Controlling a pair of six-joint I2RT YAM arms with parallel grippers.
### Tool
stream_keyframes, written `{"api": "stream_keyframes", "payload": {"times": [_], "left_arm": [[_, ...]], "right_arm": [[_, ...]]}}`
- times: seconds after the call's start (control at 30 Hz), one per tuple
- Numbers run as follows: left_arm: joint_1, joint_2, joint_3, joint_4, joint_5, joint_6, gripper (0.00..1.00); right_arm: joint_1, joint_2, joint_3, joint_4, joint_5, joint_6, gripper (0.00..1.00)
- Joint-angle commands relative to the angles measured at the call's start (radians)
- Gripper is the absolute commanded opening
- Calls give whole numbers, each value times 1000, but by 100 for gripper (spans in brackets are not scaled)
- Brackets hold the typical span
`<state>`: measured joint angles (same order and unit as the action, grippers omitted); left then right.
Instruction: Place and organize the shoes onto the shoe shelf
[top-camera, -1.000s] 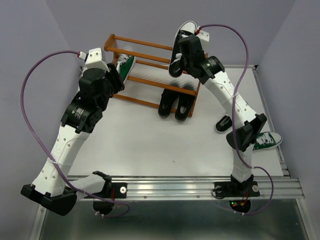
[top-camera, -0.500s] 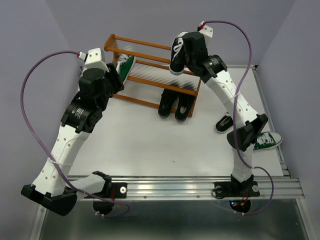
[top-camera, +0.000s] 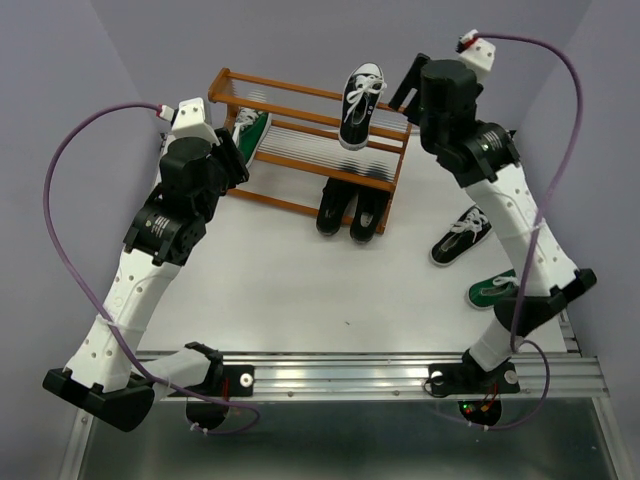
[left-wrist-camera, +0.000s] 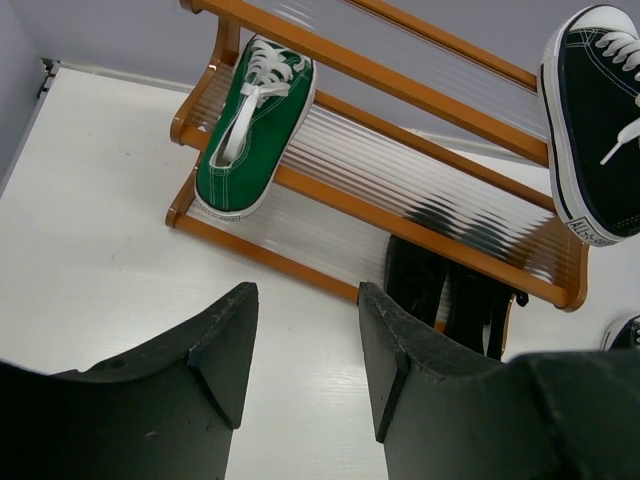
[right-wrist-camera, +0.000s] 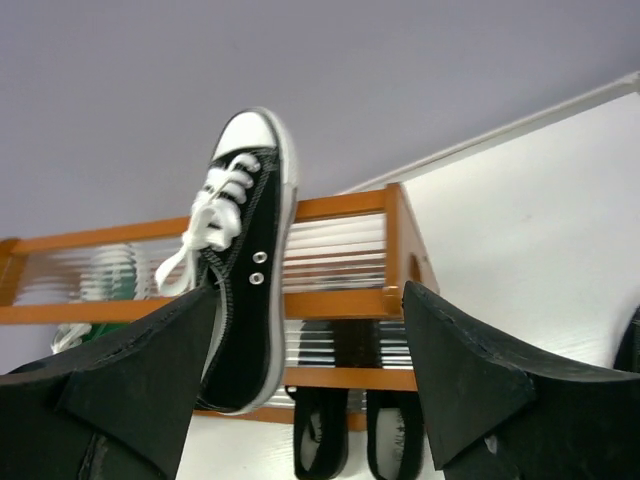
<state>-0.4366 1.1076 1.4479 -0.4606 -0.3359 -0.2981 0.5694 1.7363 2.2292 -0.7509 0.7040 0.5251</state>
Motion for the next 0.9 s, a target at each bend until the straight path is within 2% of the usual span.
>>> {"api": "stream_keyframes", "payload": {"times": [0.0,0.13,0.17,0.3,0.53,0.67,0.87], "left_arm": [[4,-12,-6,42,-2,2,56],[7,-12,-4,42,-2,8,56],[9,-12,-3,42,-2,10,56],[10,-2,8,42,3,16,56],[12,11,8,43,18,16,55],[13,15,5,43,21,16,56],[12,31,3,51,37,19,55]], "right_arm": [[-46,-163,-173,36,140,-11,82],[-147,-303,-432,35,92,38,83],[-201,-329,-539,33,68,64,84],[-325,-437,-785,33,-120,150,84],[-419,-501,-1081,35,-242,266,85],[-453,-505,-1164,39,-301,315,83],[-471,-477,-1263,62,-302,346,74]]}}
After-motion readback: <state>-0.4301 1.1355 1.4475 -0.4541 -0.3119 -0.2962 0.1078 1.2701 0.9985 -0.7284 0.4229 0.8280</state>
